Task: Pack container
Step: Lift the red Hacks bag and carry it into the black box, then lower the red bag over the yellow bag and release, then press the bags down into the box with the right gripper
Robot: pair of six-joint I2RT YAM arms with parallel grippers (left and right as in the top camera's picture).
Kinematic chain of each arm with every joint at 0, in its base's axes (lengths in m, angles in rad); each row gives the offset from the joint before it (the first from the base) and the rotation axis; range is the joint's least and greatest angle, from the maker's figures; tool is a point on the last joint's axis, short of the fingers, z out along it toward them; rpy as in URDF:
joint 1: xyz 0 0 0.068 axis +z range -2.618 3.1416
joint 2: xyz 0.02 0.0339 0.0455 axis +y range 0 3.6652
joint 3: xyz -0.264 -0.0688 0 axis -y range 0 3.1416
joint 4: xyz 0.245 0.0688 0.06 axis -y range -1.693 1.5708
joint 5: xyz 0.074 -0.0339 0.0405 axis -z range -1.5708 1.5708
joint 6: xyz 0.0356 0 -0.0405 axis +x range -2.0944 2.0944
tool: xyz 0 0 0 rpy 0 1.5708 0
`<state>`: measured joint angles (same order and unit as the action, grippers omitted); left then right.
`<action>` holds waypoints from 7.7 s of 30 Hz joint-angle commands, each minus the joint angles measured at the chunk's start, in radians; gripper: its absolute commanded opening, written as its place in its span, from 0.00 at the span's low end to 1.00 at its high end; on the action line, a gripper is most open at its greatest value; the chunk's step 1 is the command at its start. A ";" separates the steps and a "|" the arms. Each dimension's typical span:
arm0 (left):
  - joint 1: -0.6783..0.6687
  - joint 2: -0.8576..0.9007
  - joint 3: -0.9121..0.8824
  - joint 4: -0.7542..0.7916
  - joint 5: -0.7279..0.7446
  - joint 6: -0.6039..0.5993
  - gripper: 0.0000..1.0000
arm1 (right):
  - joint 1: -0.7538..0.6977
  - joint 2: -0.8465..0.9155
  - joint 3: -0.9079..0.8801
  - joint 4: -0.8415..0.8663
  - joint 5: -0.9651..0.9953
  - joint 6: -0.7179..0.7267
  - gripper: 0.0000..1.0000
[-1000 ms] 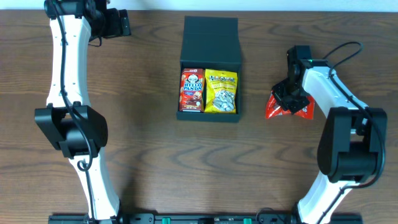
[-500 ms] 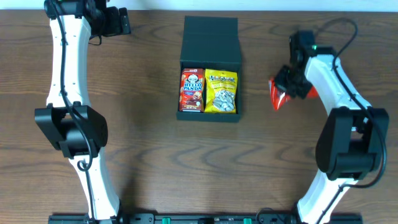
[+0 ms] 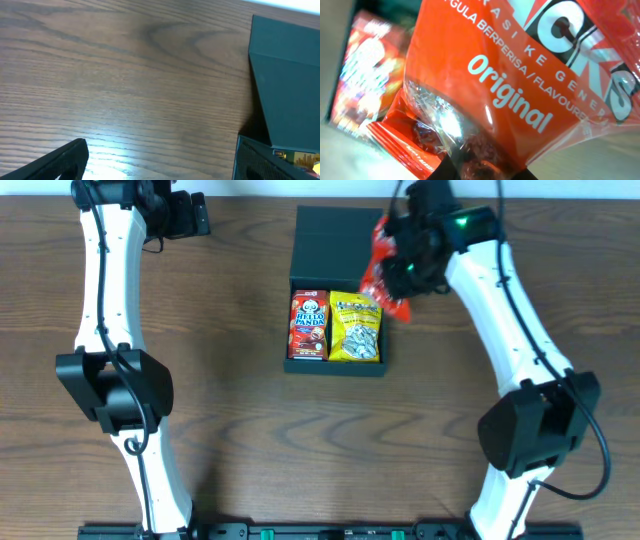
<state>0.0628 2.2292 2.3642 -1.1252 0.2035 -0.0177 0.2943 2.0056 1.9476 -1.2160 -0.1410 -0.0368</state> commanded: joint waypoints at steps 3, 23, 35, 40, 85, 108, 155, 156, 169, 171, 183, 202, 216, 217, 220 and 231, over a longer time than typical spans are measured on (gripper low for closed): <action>0.002 0.009 -0.006 0.000 0.000 0.018 0.96 | 0.086 0.000 -0.031 -0.035 -0.039 -0.148 0.01; 0.002 0.009 -0.006 -0.015 0.000 0.018 0.95 | 0.130 0.009 -0.169 0.000 -0.014 -0.054 0.61; 0.002 0.009 -0.006 -0.031 0.000 0.014 0.96 | 0.113 0.008 -0.089 0.021 -0.005 -0.006 0.01; 0.002 0.009 -0.006 -0.035 0.000 0.014 0.96 | 0.115 0.009 -0.124 0.033 -0.006 -0.017 0.01; 0.002 0.009 -0.006 -0.052 0.000 0.014 0.95 | 0.113 -0.027 -0.249 0.299 0.130 0.014 0.01; 0.002 0.009 -0.006 -0.050 0.000 0.014 0.95 | 0.090 0.131 -0.208 0.304 0.145 0.060 0.01; 0.002 0.009 -0.006 -0.054 0.008 -0.013 0.95 | 0.176 -0.032 -0.442 0.264 -0.066 0.025 0.02; 0.001 0.009 -0.006 -0.055 0.008 -0.013 0.95 | 0.173 -0.047 -0.413 0.253 -0.066 0.025 0.02; -0.084 0.010 -0.006 0.013 0.007 -0.016 0.96 | -0.031 -0.184 -0.322 0.354 -0.188 0.024 0.02; -0.096 0.010 -0.006 0.034 0.007 -0.016 0.96 | -0.032 -0.180 -0.323 0.377 -0.266 0.021 0.02; -0.095 0.010 -0.006 0.039 0.003 -0.060 0.97 | 0.111 -0.086 -0.324 0.380 -0.365 -0.014 0.01; -0.011 0.010 -0.006 0.037 0.105 -0.136 0.96 | 0.071 0.152 -0.324 0.443 -0.881 -0.056 0.01; -0.011 0.010 -0.006 0.035 0.105 -0.135 0.96 | 0.056 0.229 -0.308 0.455 -0.904 -0.001 0.02; -0.011 0.010 -0.006 0.038 0.104 -0.135 0.96 | 0.050 0.222 -0.298 0.453 -0.924 -0.001 0.02; -0.016 0.010 -0.006 0.062 0.105 -0.136 0.96 | 0.027 0.193 -0.251 0.453 -0.969 -0.001 0.02; -0.042 0.151 -0.006 0.238 0.289 -0.223 0.89 | -0.223 0.151 -0.178 0.601 -0.688 0.184 0.01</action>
<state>0.0326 2.3150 2.3642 -0.9089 0.4355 -0.1879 0.1406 2.1685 1.7615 -0.6334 -0.9371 0.0494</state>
